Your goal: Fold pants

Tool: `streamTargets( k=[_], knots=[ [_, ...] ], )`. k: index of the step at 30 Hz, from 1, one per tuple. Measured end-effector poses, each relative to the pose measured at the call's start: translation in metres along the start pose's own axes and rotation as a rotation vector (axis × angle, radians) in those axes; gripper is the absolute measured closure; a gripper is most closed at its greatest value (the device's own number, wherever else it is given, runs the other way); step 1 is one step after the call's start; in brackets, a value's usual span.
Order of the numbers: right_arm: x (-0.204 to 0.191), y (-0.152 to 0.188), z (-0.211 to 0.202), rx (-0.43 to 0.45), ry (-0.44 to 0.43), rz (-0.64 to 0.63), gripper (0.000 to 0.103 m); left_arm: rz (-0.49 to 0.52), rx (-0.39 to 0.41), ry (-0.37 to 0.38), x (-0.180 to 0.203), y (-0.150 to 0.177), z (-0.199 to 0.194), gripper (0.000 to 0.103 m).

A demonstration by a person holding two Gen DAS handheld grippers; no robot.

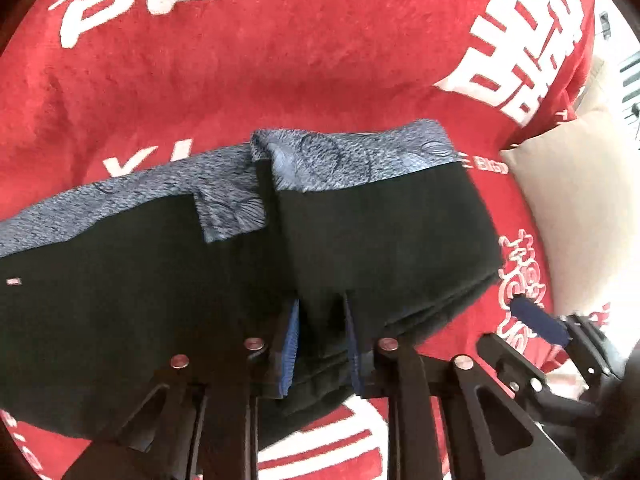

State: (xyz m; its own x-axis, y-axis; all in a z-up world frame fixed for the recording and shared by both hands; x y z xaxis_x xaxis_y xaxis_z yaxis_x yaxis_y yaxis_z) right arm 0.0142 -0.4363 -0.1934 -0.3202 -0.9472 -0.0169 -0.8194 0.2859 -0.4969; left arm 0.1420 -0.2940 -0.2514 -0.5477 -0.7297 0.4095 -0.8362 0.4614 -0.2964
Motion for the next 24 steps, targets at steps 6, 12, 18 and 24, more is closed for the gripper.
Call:
streamTargets(
  k=[6, 12, 18, 24],
  knots=[
    [0.019, -0.006, -0.006, -0.009, -0.002, 0.037, 0.055, -0.006, 0.0, -0.019, -0.008, 0.015, -0.018, 0.091],
    [0.019, -0.002, 0.005, -0.047, -0.031, 0.049, 0.055, -0.08, -0.009, -0.032, -0.034, 0.046, -0.004, 0.091],
    [0.029, -0.015, 0.009, -0.035, -0.051, 0.111, 0.055, -0.064, 0.059, -0.119, -0.026, 0.031, -0.031, 0.09],
    [0.056, -0.065, 0.031, -0.022, -0.076, 0.203, 0.085, -0.011, 0.118, -0.105, 0.001, -0.016, -0.035, 0.09]
  ],
)
Point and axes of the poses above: each gripper's, at about its wrist camera, not at the fingertips, and z roughly the way its jaws point, x to its right, y to its underside, the point moved 8 cm from there along z, roughly the way its jaws point, and after that the axes turned 6 degrees about x, right-handed, at the moved point
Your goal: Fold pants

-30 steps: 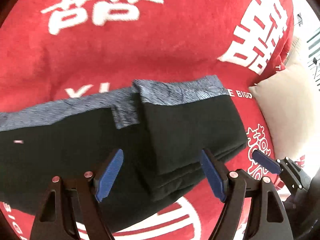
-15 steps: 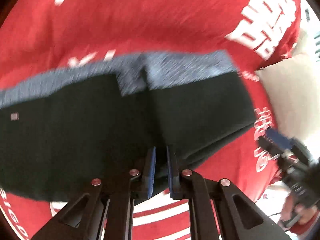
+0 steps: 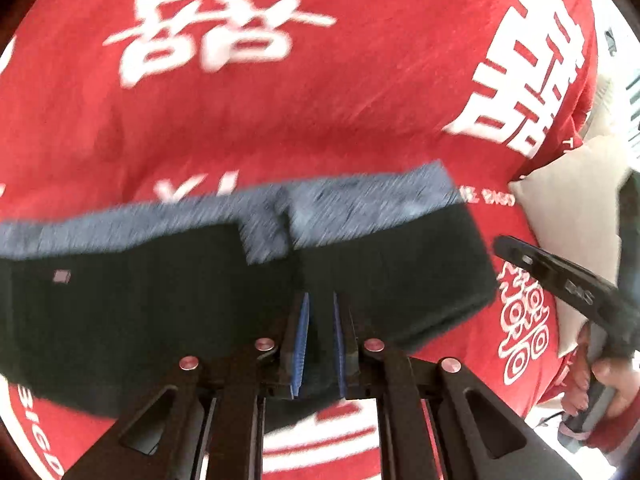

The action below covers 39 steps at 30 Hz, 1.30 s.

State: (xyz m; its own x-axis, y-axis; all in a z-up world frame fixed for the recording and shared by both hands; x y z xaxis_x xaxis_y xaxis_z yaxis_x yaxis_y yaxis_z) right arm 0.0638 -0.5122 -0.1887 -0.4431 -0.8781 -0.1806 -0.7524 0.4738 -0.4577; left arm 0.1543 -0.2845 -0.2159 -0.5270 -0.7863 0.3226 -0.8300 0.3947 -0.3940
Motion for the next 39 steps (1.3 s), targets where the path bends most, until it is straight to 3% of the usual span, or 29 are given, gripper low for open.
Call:
streamTargets(
  k=[3, 6, 10, 12, 14, 18, 19, 20, 21, 22, 24, 31, 33, 39],
  knots=[
    [0.007, -0.028, 0.025, -0.015, -0.016, 0.043, 0.086, 0.017, 0.009, 0.006, 0.017, -0.022, 0.022, 0.09],
    [0.001, -0.044, 0.051, -0.039, -0.049, 0.011, 0.086, 0.031, -0.014, -0.035, 0.021, -0.027, 0.045, 0.09],
    [-0.009, -0.032, 0.086, -0.118, -0.046, -0.048, 0.086, 0.024, -0.076, -0.103, 0.007, -0.004, 0.07, 0.09],
    [-0.009, -0.026, 0.098, -0.128, -0.045, -0.05, 0.086, 0.034, -0.057, -0.103, 0.006, 0.003, 0.071, 0.09],
    [-0.009, -0.028, 0.099, -0.113, -0.054, -0.027, 0.086, 0.07, -0.044, -0.126, 0.01, 0.005, 0.069, 0.09],
    [-0.013, -0.026, 0.087, -0.118, -0.057, -0.041, 0.086, 0.04, -0.047, -0.133, 0.011, 0.005, 0.059, 0.09],
    [-0.014, -0.024, 0.08, -0.115, -0.058, -0.049, 0.086, 0.032, -0.047, -0.147, 0.009, 0.006, 0.054, 0.084],
    [-0.016, -0.02, 0.075, -0.114, -0.059, -0.054, 0.086, 0.026, -0.045, -0.165, 0.007, 0.008, 0.05, 0.07],
    [-0.018, -0.016, 0.069, -0.113, -0.058, -0.06, 0.086, 0.015, -0.033, -0.184, 0.004, 0.009, 0.043, 0.024],
    [-0.02, -0.01, 0.061, -0.107, -0.055, -0.066, 0.086, 0.006, -0.009, -0.196, 0.002, 0.009, 0.037, 0.003],
    [-0.026, 0.0, 0.049, -0.101, -0.059, -0.077, 0.085, 0.008, 0.02, -0.201, -0.001, 0.012, 0.027, 0.003],
    [-0.057, 0.033, 0.03, -0.127, -0.081, -0.111, 0.082, -0.024, -0.024, -0.244, -0.025, 0.034, 0.011, 0.003],
    [-0.068, 0.035, 0.03, -0.13, -0.096, -0.125, 0.073, -0.036, -0.038, -0.262, -0.034, 0.045, 0.004, 0.003],
    [-0.106, 0.041, 0.053, -0.151, -0.126, -0.168, 0.072, -0.113, -0.079, -0.287, -0.069, 0.078, -0.008, 0.003]
  ],
)
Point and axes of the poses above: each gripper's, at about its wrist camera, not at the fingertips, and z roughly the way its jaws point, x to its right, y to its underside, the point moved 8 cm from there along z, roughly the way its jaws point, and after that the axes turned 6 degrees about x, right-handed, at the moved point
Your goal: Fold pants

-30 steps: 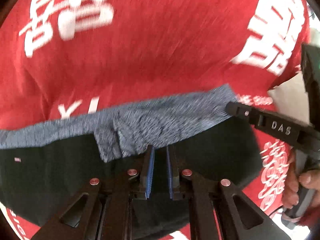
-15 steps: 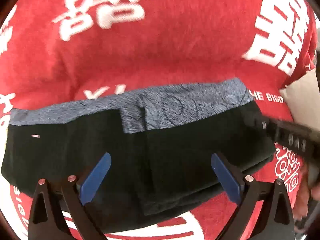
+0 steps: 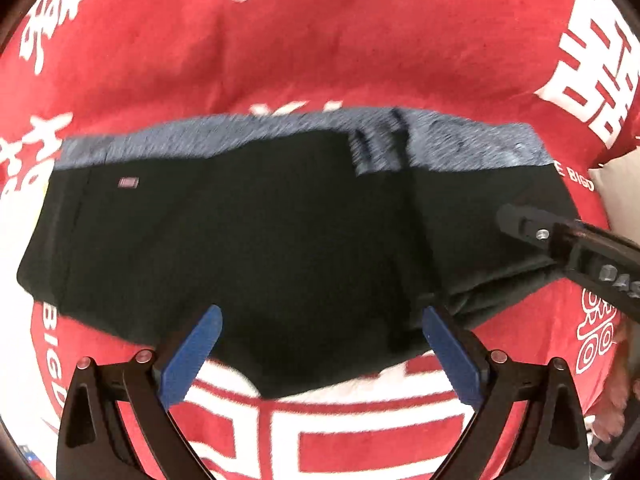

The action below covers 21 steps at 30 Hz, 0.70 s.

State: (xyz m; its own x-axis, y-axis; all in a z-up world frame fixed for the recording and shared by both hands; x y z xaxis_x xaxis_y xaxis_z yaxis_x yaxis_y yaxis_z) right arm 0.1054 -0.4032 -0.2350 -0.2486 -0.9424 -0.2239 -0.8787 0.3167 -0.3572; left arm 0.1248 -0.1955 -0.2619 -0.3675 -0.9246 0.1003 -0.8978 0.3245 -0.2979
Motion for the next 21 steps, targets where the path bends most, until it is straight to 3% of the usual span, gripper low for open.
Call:
streamTargets(
  k=[2, 7, 13, 16, 18, 21],
  knots=[
    [-0.006, 0.016, 0.021, -0.082, 0.037, -0.038, 0.072, -0.021, -0.005, -0.005, -0.009, 0.005, -0.001, 0.003],
    [-0.021, 0.033, 0.013, -0.053, 0.114, -0.166, 0.072, -0.066, -0.008, -0.011, -0.029, 0.015, -0.005, 0.003],
    [-0.022, 0.03, 0.006, -0.062, 0.121, -0.135, 0.07, -0.13, 0.0, -0.01, -0.055, 0.019, -0.011, 0.003],
    [-0.03, 0.033, -0.004, -0.044, 0.134, -0.154, 0.057, -0.16, -0.002, -0.009, -0.069, 0.022, -0.013, 0.003],
    [-0.038, 0.036, -0.013, -0.029, 0.152, -0.187, 0.042, -0.187, -0.005, -0.007, -0.079, 0.025, -0.014, 0.003],
    [-0.051, 0.041, -0.019, -0.029, 0.164, -0.224, 0.038, -0.235, -0.01, 0.006, -0.092, 0.028, -0.01, 0.003]
  ],
)
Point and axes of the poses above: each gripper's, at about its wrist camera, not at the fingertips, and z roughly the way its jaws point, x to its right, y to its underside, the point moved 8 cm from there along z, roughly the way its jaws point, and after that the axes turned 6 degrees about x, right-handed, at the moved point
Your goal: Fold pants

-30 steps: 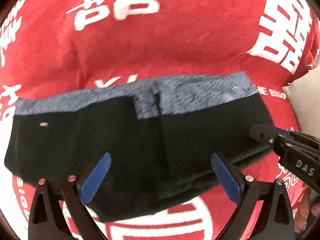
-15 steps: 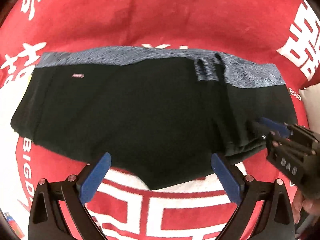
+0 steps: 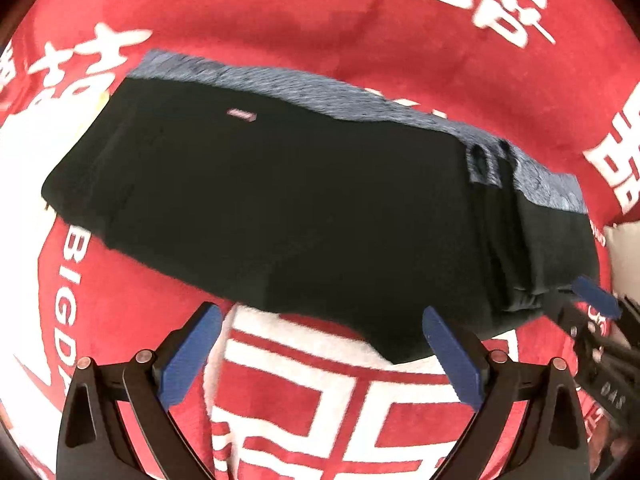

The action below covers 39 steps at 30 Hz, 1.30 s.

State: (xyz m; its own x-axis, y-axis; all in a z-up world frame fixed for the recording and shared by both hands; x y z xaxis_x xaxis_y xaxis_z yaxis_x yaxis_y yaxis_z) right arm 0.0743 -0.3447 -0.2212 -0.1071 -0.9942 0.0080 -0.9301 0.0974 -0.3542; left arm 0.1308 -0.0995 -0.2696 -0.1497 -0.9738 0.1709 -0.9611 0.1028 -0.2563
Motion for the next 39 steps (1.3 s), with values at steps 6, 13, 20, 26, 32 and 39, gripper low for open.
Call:
streamTargets(
  k=[6, 13, 20, 26, 32, 39],
  knots=[
    [-0.021, -0.006, -0.002, -0.006, 0.025, -0.056, 0.031, -0.077, 0.016, 0.005, -0.034, -0.001, -0.006, 0.003],
    [-0.042, -0.015, 0.016, -0.044, 0.001, -0.068, 0.026, -0.201, 0.048, 0.022, -0.074, -0.009, -0.006, 0.003],
    [-0.045, -0.003, 0.043, -0.112, -0.011, -0.056, 0.023, -0.317, 0.116, 0.103, -0.113, -0.019, -0.012, 0.003],
    [-0.047, 0.002, 0.045, -0.11, 0.006, -0.082, 0.022, -0.423, 0.164, 0.172, -0.143, -0.027, -0.013, 0.003],
    [-0.05, 0.001, 0.047, -0.12, 0.017, -0.081, 0.02, -0.551, 0.21, 0.275, -0.177, -0.034, -0.011, 0.003],
    [-0.05, 0.0, 0.051, -0.114, 0.022, -0.092, 0.018, -0.585, 0.228, 0.393, -0.176, -0.045, 0.006, 0.003]
  ],
)
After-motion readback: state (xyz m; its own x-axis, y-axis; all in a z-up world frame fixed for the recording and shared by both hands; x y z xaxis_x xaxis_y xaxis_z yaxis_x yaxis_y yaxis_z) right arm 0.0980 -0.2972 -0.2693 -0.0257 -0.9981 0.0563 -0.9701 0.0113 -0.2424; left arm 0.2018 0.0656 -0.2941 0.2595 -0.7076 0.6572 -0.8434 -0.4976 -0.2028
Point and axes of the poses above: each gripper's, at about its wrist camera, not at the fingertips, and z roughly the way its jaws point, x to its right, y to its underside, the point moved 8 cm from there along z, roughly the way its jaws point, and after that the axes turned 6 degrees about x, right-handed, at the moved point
